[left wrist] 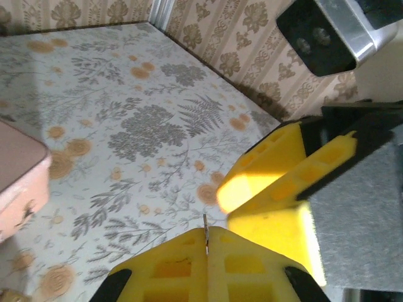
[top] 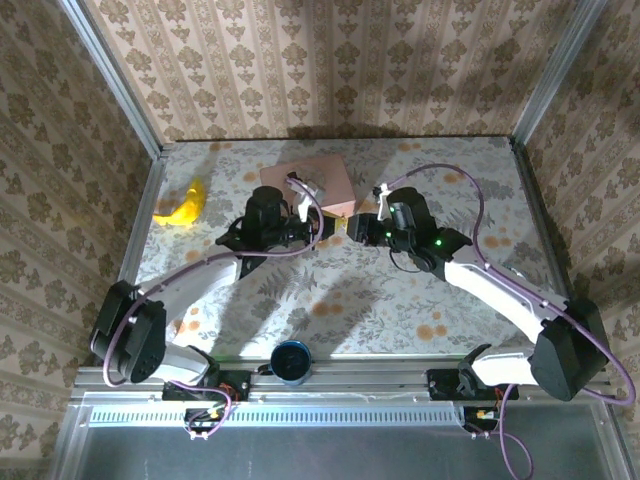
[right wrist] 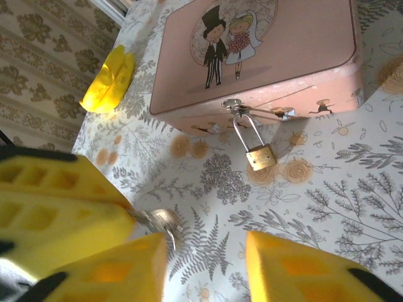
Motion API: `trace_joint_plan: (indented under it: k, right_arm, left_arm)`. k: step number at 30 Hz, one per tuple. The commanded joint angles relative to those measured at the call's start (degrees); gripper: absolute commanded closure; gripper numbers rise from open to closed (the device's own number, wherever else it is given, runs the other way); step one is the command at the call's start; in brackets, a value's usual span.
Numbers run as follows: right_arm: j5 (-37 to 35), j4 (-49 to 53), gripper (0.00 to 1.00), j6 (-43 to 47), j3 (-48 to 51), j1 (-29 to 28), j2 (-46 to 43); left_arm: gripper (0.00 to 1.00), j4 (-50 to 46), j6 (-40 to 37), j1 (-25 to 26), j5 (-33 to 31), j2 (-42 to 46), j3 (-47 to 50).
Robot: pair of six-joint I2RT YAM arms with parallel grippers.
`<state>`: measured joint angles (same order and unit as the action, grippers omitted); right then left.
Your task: Unlock the padlock with the key
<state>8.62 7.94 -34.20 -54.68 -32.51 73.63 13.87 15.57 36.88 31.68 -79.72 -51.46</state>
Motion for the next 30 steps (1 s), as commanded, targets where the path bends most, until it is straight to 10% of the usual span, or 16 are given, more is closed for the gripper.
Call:
trace_joint_plan:
  k: [1,13,30]
  right_arm:
    - [0.41,-2.15,0.53,3.07,2.25,0.34,-5.46]
    - [18.61,-15.96,0.39,14.41,8.99,0.39,-14.21]
    - [37.69,-17.09,0.62,20.73,6.25,0.37,-9.21]
  left_arm:
    - [1.00,-7.92,-9.98,-1.57,-0.57,4.85,-2.81]
    - [1.00,-25.65,-27.89,-2.34,19.82,10.53,-7.61]
    - [1.00,-22.72,-26.17,-3.92,29.68,12.22,-6.38]
